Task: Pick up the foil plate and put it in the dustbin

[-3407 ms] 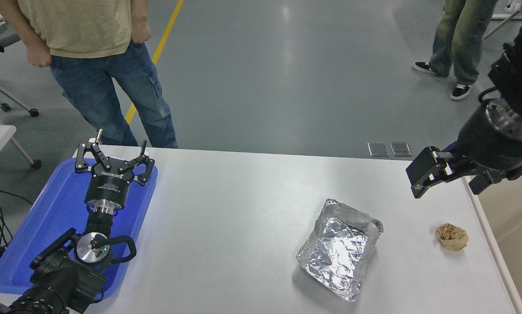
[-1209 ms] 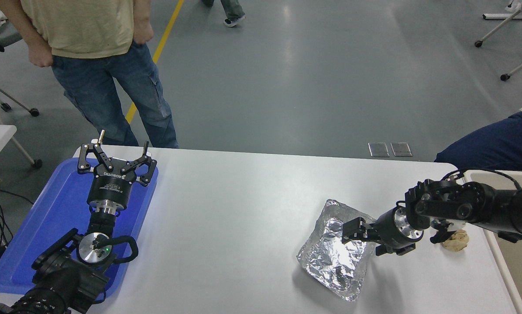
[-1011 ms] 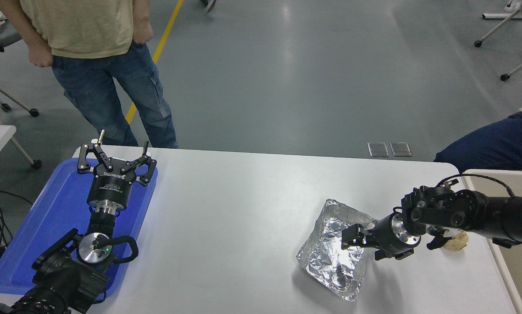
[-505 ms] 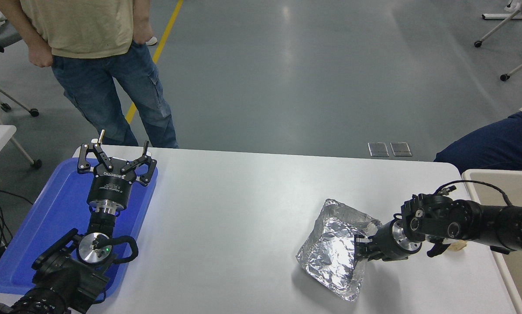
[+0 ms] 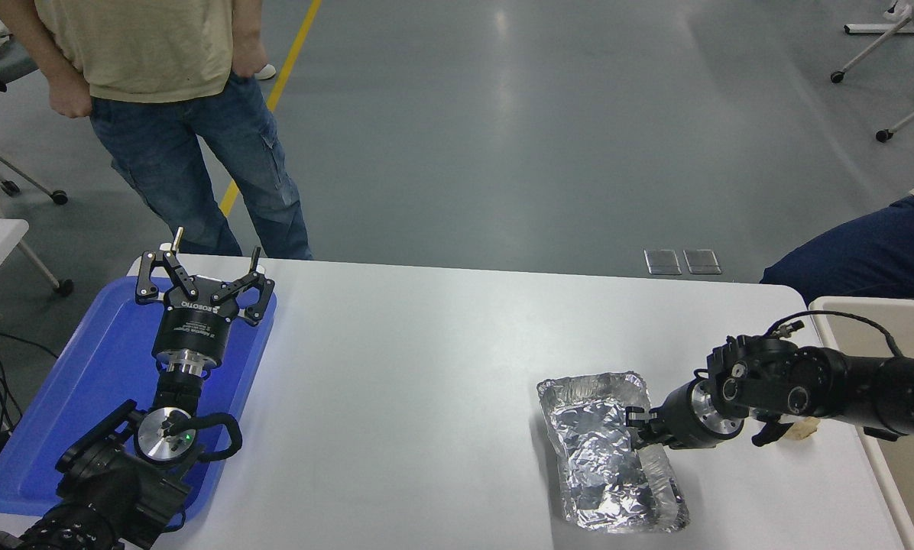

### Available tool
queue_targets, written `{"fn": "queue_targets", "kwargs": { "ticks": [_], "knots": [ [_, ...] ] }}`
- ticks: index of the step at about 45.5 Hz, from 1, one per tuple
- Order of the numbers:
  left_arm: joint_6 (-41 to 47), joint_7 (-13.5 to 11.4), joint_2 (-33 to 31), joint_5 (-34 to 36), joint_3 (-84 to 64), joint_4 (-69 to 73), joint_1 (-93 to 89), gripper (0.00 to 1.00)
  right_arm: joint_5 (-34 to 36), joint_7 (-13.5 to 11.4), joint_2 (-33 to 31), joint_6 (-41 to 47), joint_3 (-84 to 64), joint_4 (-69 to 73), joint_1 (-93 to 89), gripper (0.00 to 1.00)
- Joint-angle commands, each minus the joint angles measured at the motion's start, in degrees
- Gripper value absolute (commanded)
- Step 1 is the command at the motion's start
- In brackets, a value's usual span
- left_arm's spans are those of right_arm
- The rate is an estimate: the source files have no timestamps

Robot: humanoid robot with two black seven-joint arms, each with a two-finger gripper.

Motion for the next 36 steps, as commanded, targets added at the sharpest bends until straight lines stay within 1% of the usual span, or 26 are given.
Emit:
{"fn": "queue_targets", "kwargs": {
  "ticks": [1,5,10,21,27,36],
  "knots": [
    [0.0,0.0,0.0,0.0,0.0,-0.1,0.0,1.00,1.8,0.1,-9.7,3.3,-9.7,11.4,17.2,0.00],
    [0.0,0.0,0.0,0.0,0.0,-0.1,0.0,1.00,3.6,0.2,-12.4,4.8,-17.2,16.6,27.4,0.00],
    [0.0,0.0,0.0,0.0,0.0,0.0,0.1,1.00,4.1,0.4,-13.5,6.7,-25.8,23.5,40.2,0.00],
    [-0.1,0.0,0.0,0.0,0.0,-0.1,0.1,1.00,5.6,0.6,-12.6,11.9,-40.4,30.4,61.3,0.00],
    [-0.1,0.0,0.0,0.0,0.0,-0.1,0.1,1.00,5.7,0.5,-11.0,15.2,-41.8,31.1,66.8,0.00],
    [0.0,0.0,0.0,0.0,0.0,0.0,0.0,1.00,5.7,0.3,-10.2,15.5,-42.5,32.0,67.8,0.00]
  ]
}}
